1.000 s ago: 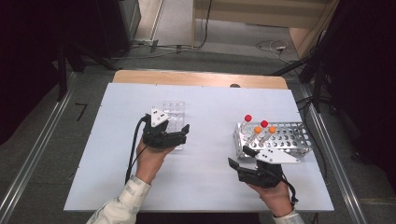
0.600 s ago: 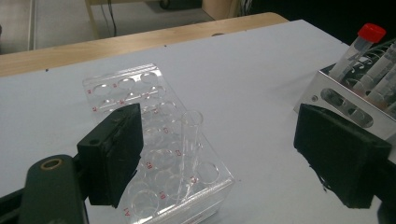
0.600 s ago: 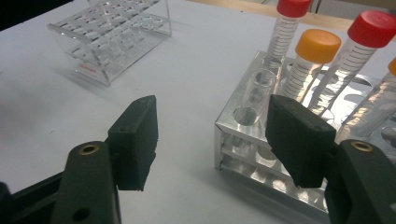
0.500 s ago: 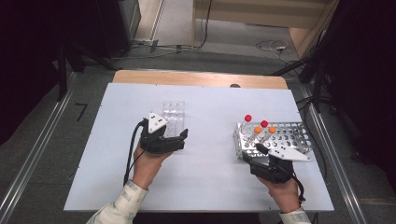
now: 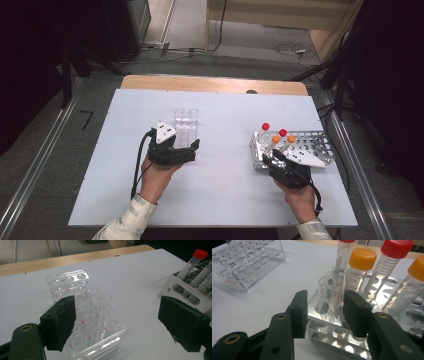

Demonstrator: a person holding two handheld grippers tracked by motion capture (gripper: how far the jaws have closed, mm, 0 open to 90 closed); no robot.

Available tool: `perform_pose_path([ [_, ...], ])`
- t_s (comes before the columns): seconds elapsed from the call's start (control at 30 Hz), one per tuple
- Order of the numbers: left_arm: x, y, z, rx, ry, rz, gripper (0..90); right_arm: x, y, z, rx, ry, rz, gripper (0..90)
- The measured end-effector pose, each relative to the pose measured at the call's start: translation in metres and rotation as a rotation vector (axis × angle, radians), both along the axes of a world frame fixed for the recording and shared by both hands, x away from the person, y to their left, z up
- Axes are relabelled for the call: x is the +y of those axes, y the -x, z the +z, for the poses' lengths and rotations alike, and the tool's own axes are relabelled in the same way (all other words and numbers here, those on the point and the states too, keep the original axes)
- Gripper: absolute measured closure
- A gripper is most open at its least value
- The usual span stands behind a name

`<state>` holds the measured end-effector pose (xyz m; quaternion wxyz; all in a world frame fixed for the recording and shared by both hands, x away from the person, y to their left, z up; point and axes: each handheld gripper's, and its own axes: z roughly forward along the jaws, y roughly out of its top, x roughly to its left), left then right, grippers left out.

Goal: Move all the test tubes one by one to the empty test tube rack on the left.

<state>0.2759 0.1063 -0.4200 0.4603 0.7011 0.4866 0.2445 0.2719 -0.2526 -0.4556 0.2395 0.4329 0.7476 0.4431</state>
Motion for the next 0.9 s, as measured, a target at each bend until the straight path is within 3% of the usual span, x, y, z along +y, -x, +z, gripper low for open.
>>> perform_pose_path([
  [0.63, -0.001, 0.000, -0.002, 0.007, 0.000, -0.003, 15.3, 0.008, -0.006, -0.006, -0.027, 0.011, -0.001, 72.4],
  [0.9, 0.000, 0.000, -0.002, 0.007, 0.001, -0.004, 15.3, 0.006, -0.004, 0.014, -0.052, -0.001, 0.009, 73.1],
])
